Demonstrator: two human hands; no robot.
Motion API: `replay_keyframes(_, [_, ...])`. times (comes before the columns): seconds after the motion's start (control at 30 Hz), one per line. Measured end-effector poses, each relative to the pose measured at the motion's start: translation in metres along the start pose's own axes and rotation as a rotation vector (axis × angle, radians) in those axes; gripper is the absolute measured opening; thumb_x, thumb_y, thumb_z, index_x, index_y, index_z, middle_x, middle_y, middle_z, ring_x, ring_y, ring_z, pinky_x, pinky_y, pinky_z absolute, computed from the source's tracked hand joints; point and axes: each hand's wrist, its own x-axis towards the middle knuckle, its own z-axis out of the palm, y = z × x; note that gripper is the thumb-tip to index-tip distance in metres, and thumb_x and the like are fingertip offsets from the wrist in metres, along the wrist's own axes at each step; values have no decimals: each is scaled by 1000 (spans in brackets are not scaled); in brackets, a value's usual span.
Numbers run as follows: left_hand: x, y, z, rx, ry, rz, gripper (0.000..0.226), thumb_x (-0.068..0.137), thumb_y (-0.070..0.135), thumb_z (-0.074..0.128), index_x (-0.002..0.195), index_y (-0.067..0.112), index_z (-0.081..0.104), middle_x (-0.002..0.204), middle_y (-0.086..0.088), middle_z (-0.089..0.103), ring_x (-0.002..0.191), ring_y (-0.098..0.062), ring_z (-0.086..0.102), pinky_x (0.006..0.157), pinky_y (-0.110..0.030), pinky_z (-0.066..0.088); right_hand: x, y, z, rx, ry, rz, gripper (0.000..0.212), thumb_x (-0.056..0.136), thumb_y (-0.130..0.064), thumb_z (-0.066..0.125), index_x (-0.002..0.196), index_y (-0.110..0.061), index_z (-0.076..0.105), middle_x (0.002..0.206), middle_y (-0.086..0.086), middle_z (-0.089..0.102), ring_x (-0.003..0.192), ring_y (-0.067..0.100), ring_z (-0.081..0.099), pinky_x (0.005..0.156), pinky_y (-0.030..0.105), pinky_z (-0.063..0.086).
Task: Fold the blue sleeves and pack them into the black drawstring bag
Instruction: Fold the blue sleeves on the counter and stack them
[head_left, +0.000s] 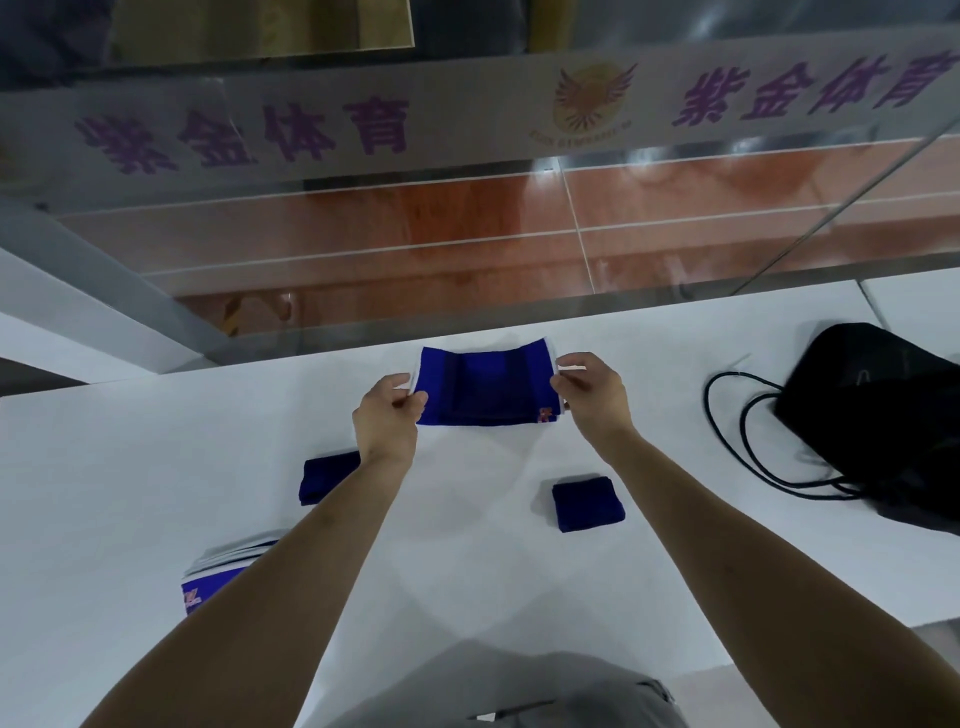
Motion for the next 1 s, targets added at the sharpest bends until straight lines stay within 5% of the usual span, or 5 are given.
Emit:
replay_keyframes(0.17, [3,-6,12,-16,21,-92,21,90,26,69,111,28,67,94,11,73,84,-10,69,63,-15,43,12,7,5,-61,64,39,19,98,-13,61,115,-18,65,105,0,74,91,18,69,60,19,53])
replay_keyframes(0.37, [0,-17,23,10,77,-184,13,91,28,70,99,35,61,87,20,67,74,-4,66,54,-18,41,17,21,14,-180,74,79,16,97,-12,64,111,-18,67,103,-4,70,92,13,66,58,12,46])
replay_keyframes(0.57, [4,-27,27,71,89,-233,4,96,29,65,97,32,63,85,14,67,75,-11,66,52,-20,41,26,24,14,-210,61,99,13,98,-16,65,107,-26,65,98,-9,67,86,7,62,53,14,47])
replay_keyframes(0.7, [7,-33,28,86,108,-220,6,96,24,66,102,25,67,77,24,56,68,2,52,54,-11,33,32,30,16,-243,60,114,17,97,-19,67,113,-24,67,92,-14,66,81,2,61,46,9,45])
replay_keyframes(1.0, [13,-33,26,114,101,-223,9,96,19,66,103,21,72,89,9,69,77,-9,60,60,-18,41,32,24,24,-190,71,205,38,93,-25,75,126,-21,58,108,-3,64,92,14,63,45,14,47])
